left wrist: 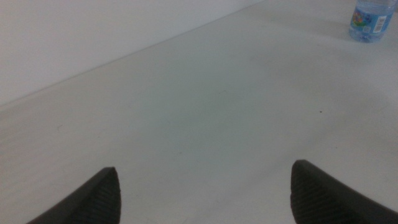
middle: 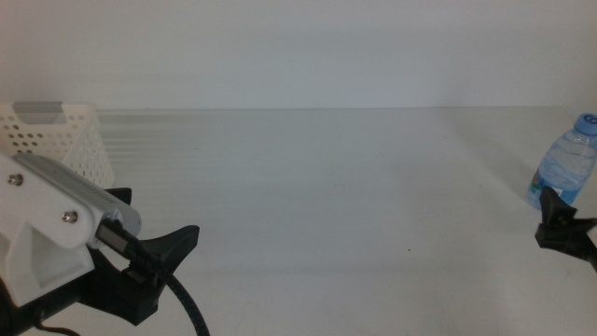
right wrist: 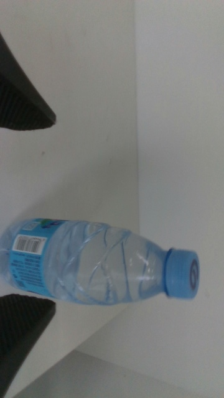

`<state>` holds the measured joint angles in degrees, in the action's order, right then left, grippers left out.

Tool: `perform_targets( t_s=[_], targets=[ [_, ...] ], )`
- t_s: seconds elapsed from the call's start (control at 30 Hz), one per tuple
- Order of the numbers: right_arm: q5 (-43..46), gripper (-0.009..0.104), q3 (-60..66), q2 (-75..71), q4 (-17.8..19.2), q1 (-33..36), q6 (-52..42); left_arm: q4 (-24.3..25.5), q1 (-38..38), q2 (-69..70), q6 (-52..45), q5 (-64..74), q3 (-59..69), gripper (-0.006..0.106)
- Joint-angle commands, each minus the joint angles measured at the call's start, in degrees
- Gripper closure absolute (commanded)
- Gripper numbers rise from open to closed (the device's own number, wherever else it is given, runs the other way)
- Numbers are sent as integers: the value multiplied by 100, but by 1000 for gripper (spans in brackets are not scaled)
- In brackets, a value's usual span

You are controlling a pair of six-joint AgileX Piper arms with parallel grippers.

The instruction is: Use arms to grab the bottles and put them into the dustbin to the left of the table.

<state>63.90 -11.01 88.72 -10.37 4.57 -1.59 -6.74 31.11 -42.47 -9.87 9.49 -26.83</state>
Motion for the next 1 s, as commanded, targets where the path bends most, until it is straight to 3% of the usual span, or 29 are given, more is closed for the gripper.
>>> perform_targets(
  t_s=[0.0, 0.4, 0.63, 0.83, 0.97],
  targets=[
    [226, 0, -293, -1, -39, -20, -315, -75, 28, 27, 85, -428, -169, 10],
    [13, 0, -1376, 834, -814, -40, -955, -75, 28, 27, 85, -428, -169, 10],
    [-279, 0, -1845, 1279, -832, -416, -955, -75, 28, 27, 85, -428, -169, 10],
    [-446, 0, -2349, 1653, -428, -479, -928, -75, 28, 27, 85, -428, -169, 10],
    [-401, 0, -2594, 1895, -561, -483, -922, -75, 28, 27, 85, -428, -169, 10]
  ],
)
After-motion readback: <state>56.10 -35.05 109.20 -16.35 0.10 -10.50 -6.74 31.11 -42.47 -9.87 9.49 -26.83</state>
